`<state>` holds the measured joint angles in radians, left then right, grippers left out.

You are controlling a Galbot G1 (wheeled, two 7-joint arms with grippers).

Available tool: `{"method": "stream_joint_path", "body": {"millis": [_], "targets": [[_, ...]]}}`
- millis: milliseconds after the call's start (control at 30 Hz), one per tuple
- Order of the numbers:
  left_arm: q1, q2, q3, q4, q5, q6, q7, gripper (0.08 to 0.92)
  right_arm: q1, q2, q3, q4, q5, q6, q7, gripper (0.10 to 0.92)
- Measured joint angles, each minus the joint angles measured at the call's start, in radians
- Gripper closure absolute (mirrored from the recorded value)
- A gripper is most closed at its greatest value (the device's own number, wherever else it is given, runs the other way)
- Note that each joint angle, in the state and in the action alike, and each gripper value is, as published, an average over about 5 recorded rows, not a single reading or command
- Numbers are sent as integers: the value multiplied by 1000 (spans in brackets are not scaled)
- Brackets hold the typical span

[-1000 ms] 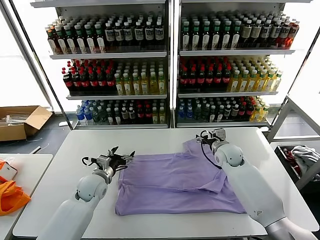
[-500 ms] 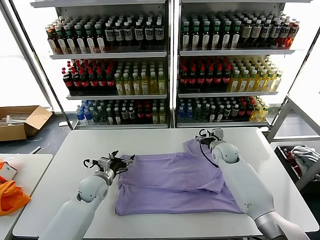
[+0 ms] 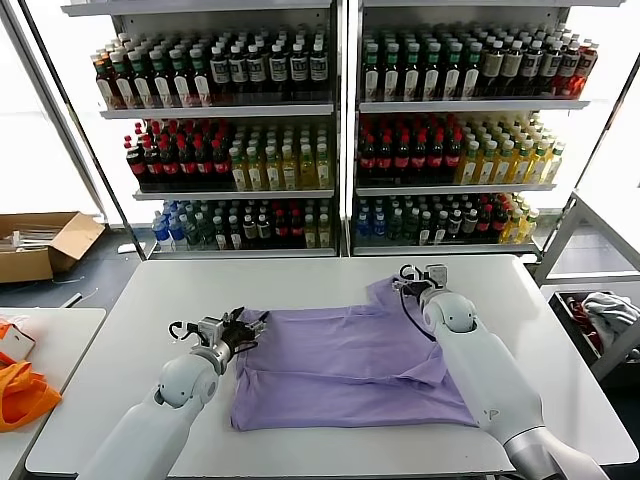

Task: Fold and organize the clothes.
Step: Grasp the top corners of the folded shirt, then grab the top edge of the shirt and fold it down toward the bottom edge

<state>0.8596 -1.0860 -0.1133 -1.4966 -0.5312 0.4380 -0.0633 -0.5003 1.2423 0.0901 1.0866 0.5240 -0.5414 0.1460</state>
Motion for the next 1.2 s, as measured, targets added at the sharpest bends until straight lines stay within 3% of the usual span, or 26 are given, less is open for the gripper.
{"method": "stream_joint_path", "body": {"millis": [433,633,1200], "targets": [[24,4,-3,-17,-23,-3,4,877,-47,-9,16,45,1,-8,3,734],[33,-3,-6,-17,-23,-27,11,915,-75,-13,32,75,4,1,8,894],[79,-5,-31,-72,22,-172,31,915,-179,-6,137,278,-16,46,2,917]]}}
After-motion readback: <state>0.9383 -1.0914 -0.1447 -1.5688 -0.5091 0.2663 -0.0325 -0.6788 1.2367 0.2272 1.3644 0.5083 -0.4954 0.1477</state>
